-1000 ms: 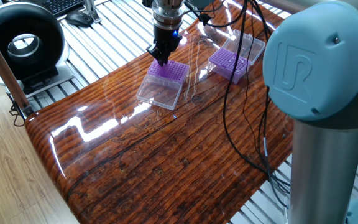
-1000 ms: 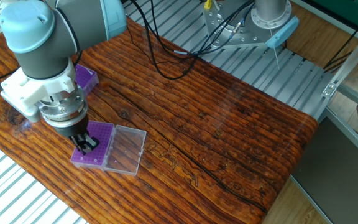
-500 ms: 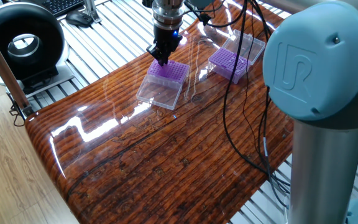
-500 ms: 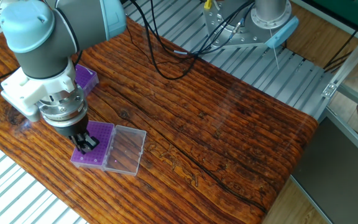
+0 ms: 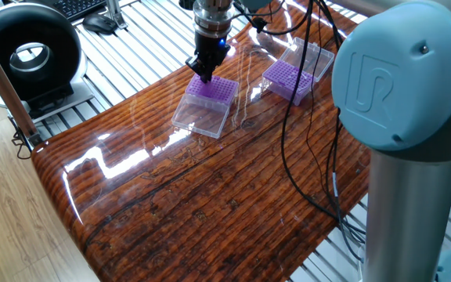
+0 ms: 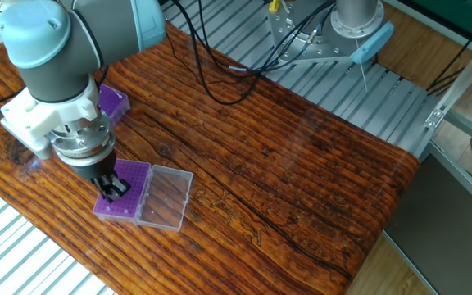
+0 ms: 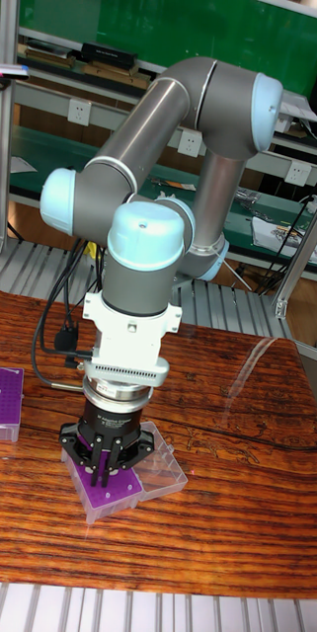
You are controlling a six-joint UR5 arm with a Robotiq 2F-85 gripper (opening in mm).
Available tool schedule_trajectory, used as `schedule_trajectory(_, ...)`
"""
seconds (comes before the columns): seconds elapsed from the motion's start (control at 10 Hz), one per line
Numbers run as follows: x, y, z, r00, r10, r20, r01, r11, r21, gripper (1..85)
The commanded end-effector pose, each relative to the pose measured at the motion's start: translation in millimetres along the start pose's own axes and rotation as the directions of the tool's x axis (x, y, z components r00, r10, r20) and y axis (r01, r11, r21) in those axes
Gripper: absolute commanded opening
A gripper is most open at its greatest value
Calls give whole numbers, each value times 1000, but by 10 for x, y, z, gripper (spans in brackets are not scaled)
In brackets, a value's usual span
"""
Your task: Transfer all small pipette tips from one holder to another
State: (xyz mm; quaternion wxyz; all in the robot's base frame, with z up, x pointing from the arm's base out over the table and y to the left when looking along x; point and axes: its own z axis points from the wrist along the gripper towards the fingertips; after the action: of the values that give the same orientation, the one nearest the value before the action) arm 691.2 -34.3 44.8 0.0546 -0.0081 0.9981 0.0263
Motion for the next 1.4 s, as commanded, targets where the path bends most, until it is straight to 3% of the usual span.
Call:
schedule_trajectory(0.0,-13,21,-10,1000,11,3,-11,1000,-12,183)
schedule_trajectory(0.3,-19,93,-1,1000,29,6,-28,999,-30,180)
schedule_trajectory(0.9,-22,125,-19,999,38,15,-37,999,-30,193)
schedule_trajectory(1.1,-37,168,7,999,46,19,-45,999,-30,177)
schedule_trajectory(1.3,-37,175,2,998,61,19,-61,998,-34,107)
